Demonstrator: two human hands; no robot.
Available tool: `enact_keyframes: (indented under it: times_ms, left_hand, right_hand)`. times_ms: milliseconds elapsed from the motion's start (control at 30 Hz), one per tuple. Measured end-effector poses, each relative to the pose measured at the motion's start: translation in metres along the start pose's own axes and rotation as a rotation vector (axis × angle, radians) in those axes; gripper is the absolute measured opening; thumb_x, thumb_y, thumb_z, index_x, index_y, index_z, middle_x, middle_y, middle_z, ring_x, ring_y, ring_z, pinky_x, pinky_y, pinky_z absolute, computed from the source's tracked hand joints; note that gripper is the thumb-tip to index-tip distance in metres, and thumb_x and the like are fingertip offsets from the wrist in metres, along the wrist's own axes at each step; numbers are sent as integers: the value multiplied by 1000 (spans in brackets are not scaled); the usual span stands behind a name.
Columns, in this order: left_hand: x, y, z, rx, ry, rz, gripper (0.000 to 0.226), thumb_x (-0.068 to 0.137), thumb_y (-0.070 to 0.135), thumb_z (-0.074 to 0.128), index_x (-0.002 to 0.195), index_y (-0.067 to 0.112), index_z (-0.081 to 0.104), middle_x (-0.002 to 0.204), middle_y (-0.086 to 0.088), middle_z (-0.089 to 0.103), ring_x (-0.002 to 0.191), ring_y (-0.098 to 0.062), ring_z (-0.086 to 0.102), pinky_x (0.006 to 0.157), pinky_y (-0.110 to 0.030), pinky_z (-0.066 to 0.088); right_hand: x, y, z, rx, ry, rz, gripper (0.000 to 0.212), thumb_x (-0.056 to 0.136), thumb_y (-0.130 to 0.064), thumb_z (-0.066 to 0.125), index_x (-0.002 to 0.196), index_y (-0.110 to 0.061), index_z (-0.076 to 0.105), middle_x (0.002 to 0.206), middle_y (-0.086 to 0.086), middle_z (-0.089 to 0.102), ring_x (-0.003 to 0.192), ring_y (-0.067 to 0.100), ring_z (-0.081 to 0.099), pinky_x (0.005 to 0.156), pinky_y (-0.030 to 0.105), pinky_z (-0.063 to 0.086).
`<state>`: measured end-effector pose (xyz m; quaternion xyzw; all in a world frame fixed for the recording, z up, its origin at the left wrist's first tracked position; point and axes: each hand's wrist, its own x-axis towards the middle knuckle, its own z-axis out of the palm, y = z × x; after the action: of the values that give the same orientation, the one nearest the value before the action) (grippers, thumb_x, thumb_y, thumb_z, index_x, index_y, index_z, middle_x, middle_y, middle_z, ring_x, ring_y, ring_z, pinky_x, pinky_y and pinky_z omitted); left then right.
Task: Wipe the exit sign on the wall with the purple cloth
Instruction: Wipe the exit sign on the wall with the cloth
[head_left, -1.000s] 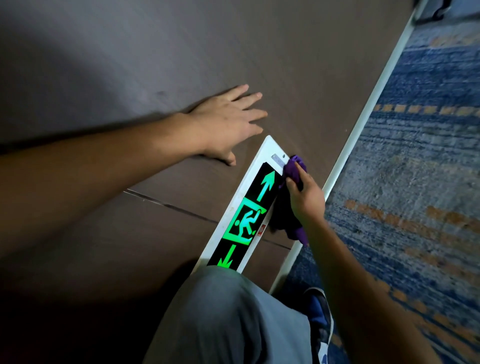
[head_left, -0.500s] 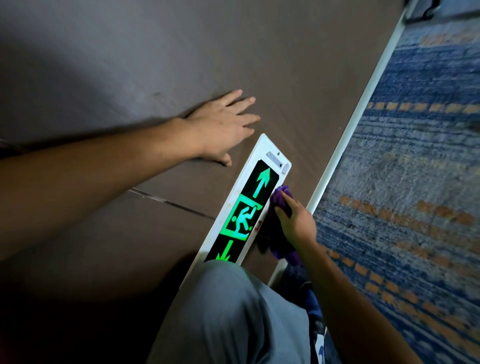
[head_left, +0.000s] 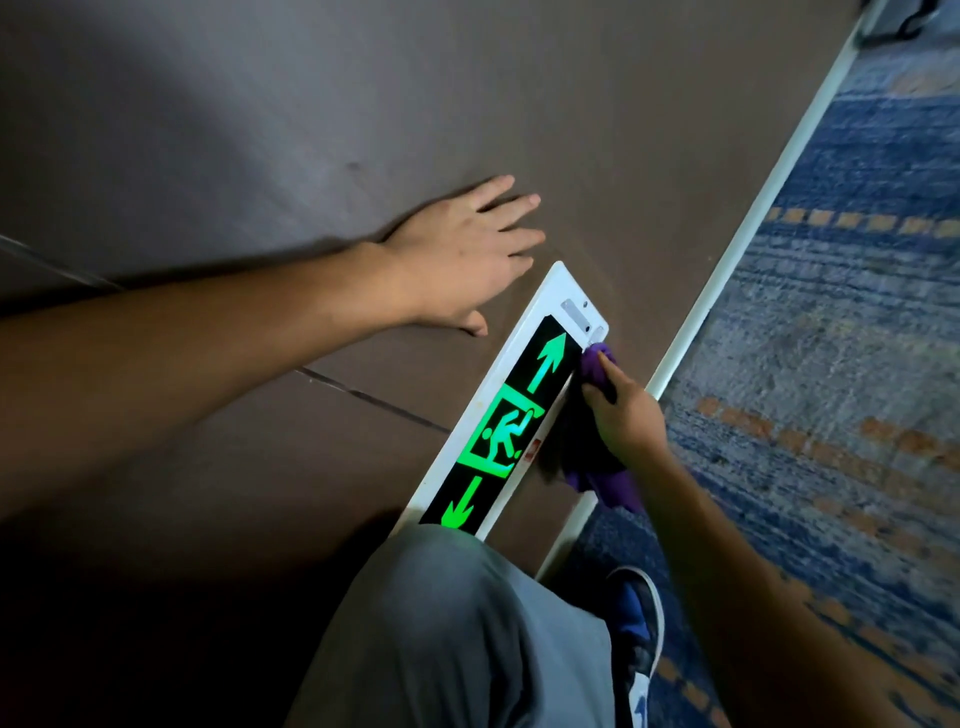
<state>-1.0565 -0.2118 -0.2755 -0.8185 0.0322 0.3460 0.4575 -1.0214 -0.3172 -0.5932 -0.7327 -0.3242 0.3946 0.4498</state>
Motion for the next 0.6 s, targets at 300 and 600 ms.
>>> enact_keyframes:
  times_ms: [300, 600]
  left_hand:
    - [-11, 5, -7, 40, 10, -98, 93, 82, 72, 63, 154, 16, 43, 167, -5, 29, 159, -37, 10, 126, -62, 6]
    - [-84, 26, 1, -21, 130, -372, 88, 81, 62, 69, 151, 13, 48, 167, -10, 31, 157, -41, 13, 125, -62, 7]
  right_hand:
    - [-10, -47, -40, 175, 254, -94, 53, 96, -39, 63, 148, -38, 51, 126, 3, 71, 97, 24, 67, 81, 27, 46]
    - [-6, -126, -44, 221, 376, -208, 47, 95, -39, 62, 142, -40, 59, 140, -6, 64, 120, 17, 63, 89, 20, 40]
